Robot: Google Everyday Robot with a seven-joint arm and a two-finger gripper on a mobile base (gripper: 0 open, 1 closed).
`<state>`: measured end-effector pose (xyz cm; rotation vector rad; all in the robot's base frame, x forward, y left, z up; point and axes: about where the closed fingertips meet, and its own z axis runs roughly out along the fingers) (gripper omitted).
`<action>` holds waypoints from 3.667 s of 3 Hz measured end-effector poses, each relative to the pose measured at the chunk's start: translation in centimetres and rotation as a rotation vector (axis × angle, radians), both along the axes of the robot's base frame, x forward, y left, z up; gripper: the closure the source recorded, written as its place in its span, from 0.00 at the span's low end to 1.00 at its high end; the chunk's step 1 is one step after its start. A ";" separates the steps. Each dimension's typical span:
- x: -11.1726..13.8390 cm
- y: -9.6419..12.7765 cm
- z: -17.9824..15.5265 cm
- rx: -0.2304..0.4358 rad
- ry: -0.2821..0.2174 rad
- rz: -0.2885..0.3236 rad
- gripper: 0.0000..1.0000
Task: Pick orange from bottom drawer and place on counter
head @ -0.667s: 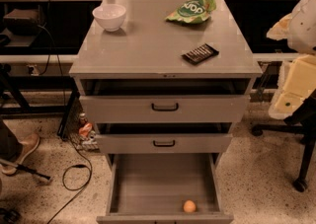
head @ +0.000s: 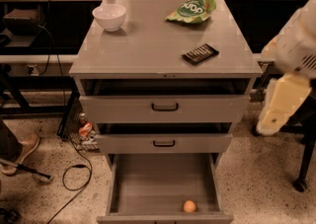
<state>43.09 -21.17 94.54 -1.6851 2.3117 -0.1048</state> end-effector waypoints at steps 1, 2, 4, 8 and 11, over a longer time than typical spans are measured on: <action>-1.1 0.2 -6.4 -0.001 0.075 -0.082 0.00; -2.5 1.5 -14.4 0.030 0.158 -0.188 0.00; -4.1 1.3 -17.8 0.021 0.203 -0.229 0.00; 2.3 -2.7 -35.3 0.072 0.243 -0.650 0.00; 2.4 -0.8 -50.0 0.216 0.425 -0.854 0.00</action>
Offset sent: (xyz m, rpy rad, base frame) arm -0.0536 0.0332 -0.2810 0.0657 0.3173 -0.3421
